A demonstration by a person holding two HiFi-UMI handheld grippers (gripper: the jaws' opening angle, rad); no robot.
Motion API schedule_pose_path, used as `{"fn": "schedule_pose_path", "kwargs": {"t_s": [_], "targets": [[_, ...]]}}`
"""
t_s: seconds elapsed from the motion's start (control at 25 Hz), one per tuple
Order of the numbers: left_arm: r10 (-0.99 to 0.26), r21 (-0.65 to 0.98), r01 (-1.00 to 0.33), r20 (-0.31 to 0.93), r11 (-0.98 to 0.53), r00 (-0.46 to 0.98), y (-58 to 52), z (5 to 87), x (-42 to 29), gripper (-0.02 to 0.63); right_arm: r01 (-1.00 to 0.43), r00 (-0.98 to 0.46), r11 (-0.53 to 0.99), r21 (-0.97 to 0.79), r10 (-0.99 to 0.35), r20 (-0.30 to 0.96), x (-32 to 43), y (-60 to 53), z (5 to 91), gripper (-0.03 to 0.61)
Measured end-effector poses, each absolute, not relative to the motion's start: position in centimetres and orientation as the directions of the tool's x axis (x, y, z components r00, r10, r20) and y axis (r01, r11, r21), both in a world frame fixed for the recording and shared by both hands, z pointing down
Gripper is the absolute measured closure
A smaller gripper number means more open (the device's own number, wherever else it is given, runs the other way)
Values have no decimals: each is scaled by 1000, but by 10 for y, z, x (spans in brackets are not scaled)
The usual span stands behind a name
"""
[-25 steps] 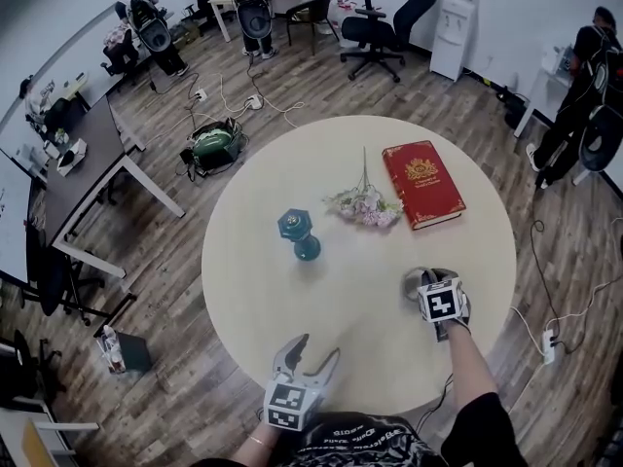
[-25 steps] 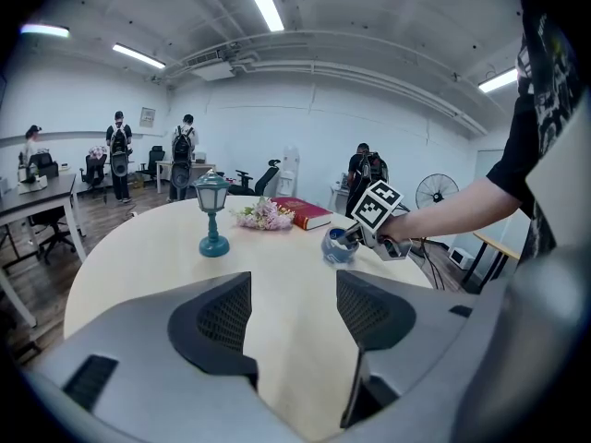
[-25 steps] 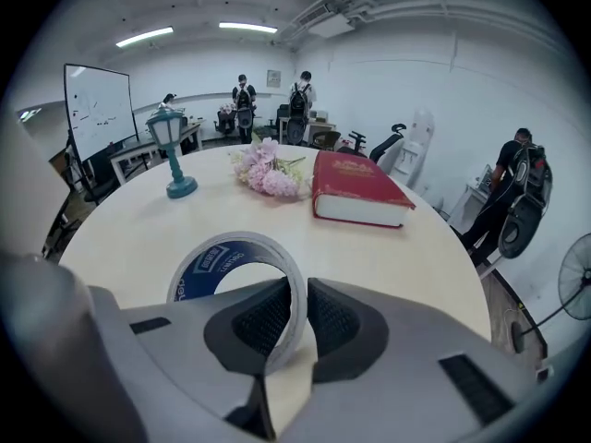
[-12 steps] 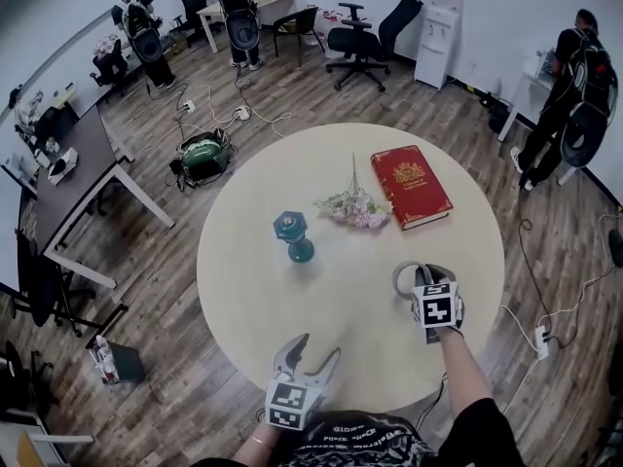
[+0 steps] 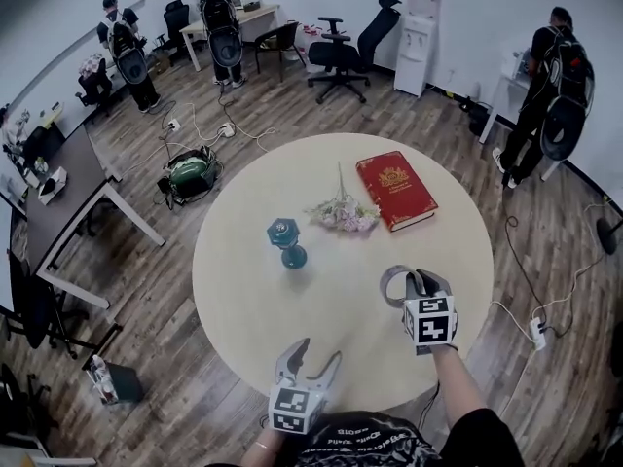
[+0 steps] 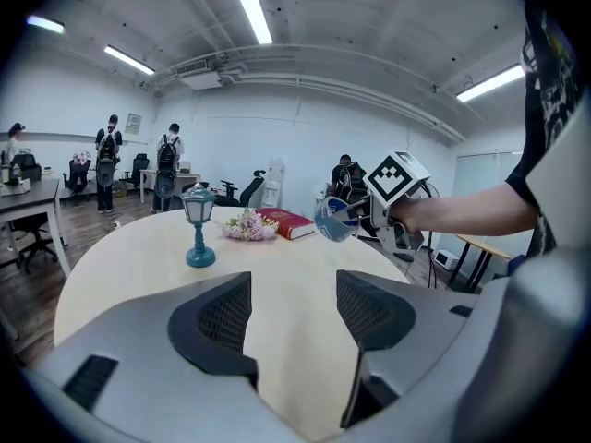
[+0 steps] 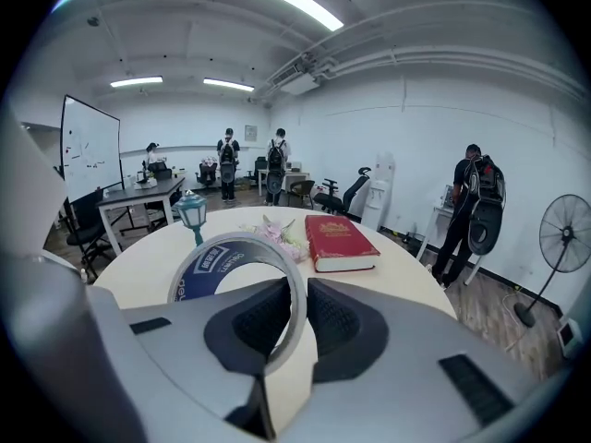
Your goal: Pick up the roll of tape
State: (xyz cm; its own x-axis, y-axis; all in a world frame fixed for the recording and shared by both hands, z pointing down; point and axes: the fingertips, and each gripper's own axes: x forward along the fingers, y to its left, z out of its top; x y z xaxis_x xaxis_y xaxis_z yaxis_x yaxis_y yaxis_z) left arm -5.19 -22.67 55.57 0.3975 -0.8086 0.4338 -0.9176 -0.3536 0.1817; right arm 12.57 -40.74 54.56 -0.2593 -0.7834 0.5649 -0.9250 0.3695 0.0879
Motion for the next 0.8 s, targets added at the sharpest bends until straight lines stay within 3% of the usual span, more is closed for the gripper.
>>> {"fn": "schedule_pose_path", "kwargs": {"t_s": [0.8], "targets": [[-789, 193, -885, 402, -423, 465, -202, 551, -53, 321, -970, -215, 245, 7, -862, 459, 124, -283, 506, 515]]}}
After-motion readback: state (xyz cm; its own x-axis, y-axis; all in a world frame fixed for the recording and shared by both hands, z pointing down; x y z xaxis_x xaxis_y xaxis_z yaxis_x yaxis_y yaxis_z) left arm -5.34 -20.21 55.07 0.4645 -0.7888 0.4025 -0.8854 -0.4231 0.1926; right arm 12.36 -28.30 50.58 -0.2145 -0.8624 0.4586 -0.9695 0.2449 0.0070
